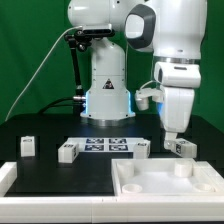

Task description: Assemble one leg

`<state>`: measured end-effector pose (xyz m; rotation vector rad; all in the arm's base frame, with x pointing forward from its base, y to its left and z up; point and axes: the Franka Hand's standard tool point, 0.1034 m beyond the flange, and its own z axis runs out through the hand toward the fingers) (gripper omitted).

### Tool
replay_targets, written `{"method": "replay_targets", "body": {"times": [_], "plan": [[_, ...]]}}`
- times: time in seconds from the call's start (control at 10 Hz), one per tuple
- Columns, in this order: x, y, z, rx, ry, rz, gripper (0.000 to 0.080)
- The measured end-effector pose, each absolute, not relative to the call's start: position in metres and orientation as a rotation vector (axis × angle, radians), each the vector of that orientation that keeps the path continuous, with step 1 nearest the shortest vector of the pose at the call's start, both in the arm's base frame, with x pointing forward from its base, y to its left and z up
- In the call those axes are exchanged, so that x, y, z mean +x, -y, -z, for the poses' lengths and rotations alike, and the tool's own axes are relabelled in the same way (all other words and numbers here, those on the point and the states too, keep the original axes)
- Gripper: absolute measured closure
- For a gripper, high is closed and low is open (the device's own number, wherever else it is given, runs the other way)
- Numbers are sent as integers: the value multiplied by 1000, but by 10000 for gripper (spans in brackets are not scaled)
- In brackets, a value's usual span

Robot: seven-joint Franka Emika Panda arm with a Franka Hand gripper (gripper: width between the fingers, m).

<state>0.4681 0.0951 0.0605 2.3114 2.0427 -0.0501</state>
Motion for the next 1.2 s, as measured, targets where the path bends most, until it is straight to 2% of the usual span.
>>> {"method": "replay_targets", "body": {"times": [0.3,0.6,1.0,1.2], "plan": [[467,-95,-58,2363,-1987,53,151],[457,-98,-54,2735,-1471,12,151],[434,-131,-49,3034,-794,5,151],[419,-160,-46,3120,-457,11,151]]}}
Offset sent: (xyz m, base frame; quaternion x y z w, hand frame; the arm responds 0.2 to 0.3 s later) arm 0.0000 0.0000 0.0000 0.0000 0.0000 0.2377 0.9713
